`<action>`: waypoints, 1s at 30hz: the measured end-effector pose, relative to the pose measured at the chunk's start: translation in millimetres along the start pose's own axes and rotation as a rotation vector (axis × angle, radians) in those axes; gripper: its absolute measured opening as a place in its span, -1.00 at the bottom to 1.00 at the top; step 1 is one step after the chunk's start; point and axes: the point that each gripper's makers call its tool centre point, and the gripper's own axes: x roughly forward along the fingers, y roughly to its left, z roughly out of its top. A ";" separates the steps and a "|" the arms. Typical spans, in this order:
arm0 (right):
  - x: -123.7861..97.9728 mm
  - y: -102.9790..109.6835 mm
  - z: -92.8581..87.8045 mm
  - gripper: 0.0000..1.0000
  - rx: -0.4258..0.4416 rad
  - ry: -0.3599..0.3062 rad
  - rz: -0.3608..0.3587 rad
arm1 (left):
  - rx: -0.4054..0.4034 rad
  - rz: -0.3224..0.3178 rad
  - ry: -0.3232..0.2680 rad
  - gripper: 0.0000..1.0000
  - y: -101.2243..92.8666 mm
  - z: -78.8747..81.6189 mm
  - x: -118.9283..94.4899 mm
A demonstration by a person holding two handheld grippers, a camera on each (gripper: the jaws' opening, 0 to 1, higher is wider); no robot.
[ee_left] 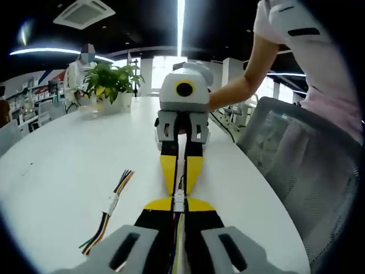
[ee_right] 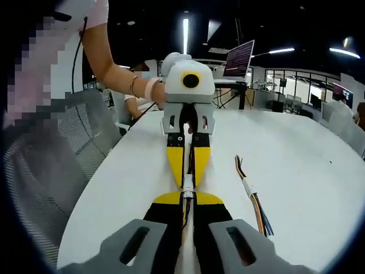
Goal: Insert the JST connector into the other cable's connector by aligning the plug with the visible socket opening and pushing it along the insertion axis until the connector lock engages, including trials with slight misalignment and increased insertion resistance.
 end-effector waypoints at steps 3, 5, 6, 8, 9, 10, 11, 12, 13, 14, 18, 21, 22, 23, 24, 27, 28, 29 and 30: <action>0.5 -1.8 -0.6 -0.98 0.011 -0.005 -0.003 | 0.004 0.006 0.005 -1.00 1.6 0.6 1.0; 1.3 -2.0 -0.8 -0.98 0.000 -0.003 -0.006 | 0.007 0.008 0.007 -1.00 3.7 -0.5 2.1; 1.8 -2.3 -1.2 -0.97 0.001 -0.001 -0.007 | 0.009 0.008 0.009 -0.99 6.5 -2.5 1.9; 2.0 -5.0 -0.6 -0.97 -0.003 -0.004 -0.014 | 0.011 0.016 0.010 -0.99 10.8 -3.6 0.2; 1.8 -6.6 1.1 -0.97 -0.005 -0.009 -0.018 | 0.003 0.023 0.004 -0.99 14.6 -3.1 -1.2; 1.6 -7.8 2.0 -0.97 -0.008 -0.013 -0.018 | 0.000 0.026 -0.001 -0.99 16.4 -3.1 -1.8; 2.1 -10.0 2.6 -0.97 -0.009 -0.011 -0.021 | 0.001 0.031 -0.002 -0.99 19.2 -4.1 -1.3; 2.9 -12.6 1.5 -0.97 -0.017 -0.005 -0.022 | 0.005 0.034 0.003 -0.99 20.8 -4.8 -0.5; 4.2 -16.7 -0.5 -0.97 -0.027 0.004 -0.025 | 0.017 0.038 0.012 -0.99 22.8 -6.3 0.4; 5.0 -18.1 -2.1 -0.97 -0.030 0.008 -0.026 | 0.015 0.040 0.015 -0.99 26.6 -9.2 1.2; 3.7 -26.0 -4.1 -0.97 -0.033 -0.007 -0.041 | 0.014 0.057 -0.004 -0.98 33.8 -9.7 0.7; 3.9 -30.9 -4.2 -0.96 -0.037 -0.011 -0.048 | 0.012 0.065 -0.010 -0.98 35.7 -7.8 1.4; 4.3 -33.0 -5.1 -0.96 -0.047 -0.009 -0.049 | 0.014 0.066 -0.008 -0.98 37.4 -8.5 1.6; 4.8 -34.0 -5.5 -0.96 -0.046 -0.008 -0.048 | 0.016 0.066 -0.007 -0.98 37.7 -8.8 1.6; 5.4 -35.1 -6.0 -0.96 -0.047 -0.007 -0.048 | 0.020 0.067 -0.003 -0.98 39.3 -9.6 1.3; 8.2 -35.5 -5.1 -0.96 -0.055 -0.004 -0.050 | 0.024 0.073 0.001 -0.98 38.7 -8.8 2.1; 9.0 -36.9 -5.7 -0.96 -0.059 -0.003 -0.052 | 0.023 0.078 0.003 -0.98 39.9 -9.1 2.0; 9.8 -39.4 -6.7 -0.96 -0.057 -0.003 -0.053 | 0.027 0.078 0.005 -0.98 40.6 -9.5 1.8; 10.9 -40.3 -7.1 -0.96 -0.058 -0.002 -0.053 | 0.024 0.082 0.007 -0.98 42.2 -10.2 1.4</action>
